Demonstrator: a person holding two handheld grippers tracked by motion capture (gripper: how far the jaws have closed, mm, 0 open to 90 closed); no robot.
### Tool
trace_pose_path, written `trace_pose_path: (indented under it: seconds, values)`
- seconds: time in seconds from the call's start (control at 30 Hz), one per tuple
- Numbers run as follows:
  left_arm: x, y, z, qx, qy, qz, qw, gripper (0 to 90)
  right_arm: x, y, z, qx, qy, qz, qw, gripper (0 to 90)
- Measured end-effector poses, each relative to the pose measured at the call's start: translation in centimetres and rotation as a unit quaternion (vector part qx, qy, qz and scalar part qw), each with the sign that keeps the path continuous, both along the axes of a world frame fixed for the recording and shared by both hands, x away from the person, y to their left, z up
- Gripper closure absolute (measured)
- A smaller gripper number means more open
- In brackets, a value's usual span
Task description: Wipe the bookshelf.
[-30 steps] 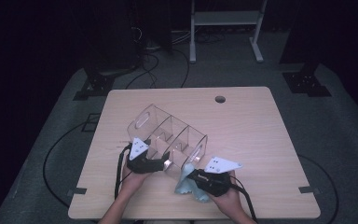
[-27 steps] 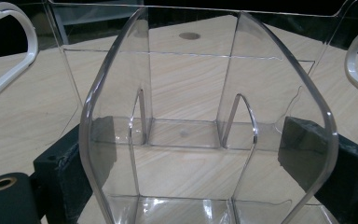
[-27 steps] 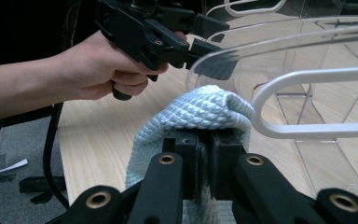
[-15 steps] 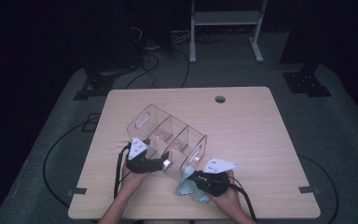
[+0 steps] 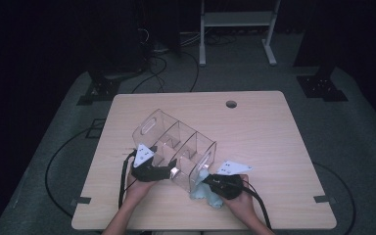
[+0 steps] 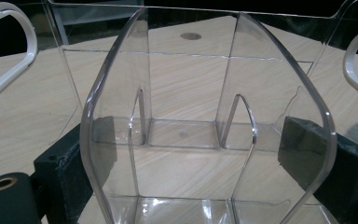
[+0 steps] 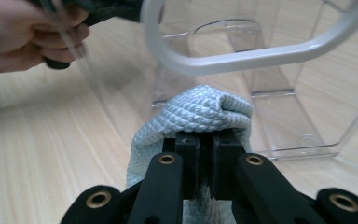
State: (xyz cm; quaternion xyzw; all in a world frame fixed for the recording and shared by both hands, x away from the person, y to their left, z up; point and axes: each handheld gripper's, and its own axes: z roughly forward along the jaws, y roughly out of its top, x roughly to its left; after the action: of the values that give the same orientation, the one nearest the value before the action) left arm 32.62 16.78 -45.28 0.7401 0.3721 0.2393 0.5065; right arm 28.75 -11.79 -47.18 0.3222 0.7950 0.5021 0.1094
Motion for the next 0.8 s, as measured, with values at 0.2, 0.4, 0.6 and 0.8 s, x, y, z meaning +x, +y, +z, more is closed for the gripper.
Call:
trace_pose_path:
  seconds: [0.2, 0.4, 0.6, 0.8]
  values:
    - [0.1, 0.4, 0.0, -0.005, 0.002, 0.001, 1.0000, 6.5, -1.1, 1.4, -0.3, -0.001, 0.006, 0.044, 0.9990, 83.5]
    - [0.1, 0.6, 0.0, -0.003, 0.003, -0.002, 1.0000, 7.3, 0.3, 0.6, -0.6, -0.009, 0.008, 0.020, 0.9997, 83.5]
    - [0.1, 0.4, 0.1, -0.001, -0.001, 0.003, 1.0000, 7.0, 0.4, 0.8, -1.4, -0.023, 0.015, 0.021, 0.9994, 83.5]
    - [0.2, 0.5, 0.0, -0.006, 0.002, 0.007, 1.0000, 6.6, -1.3, 2.6, -1.7, -0.033, 0.011, 0.068, 0.9971, 83.4]
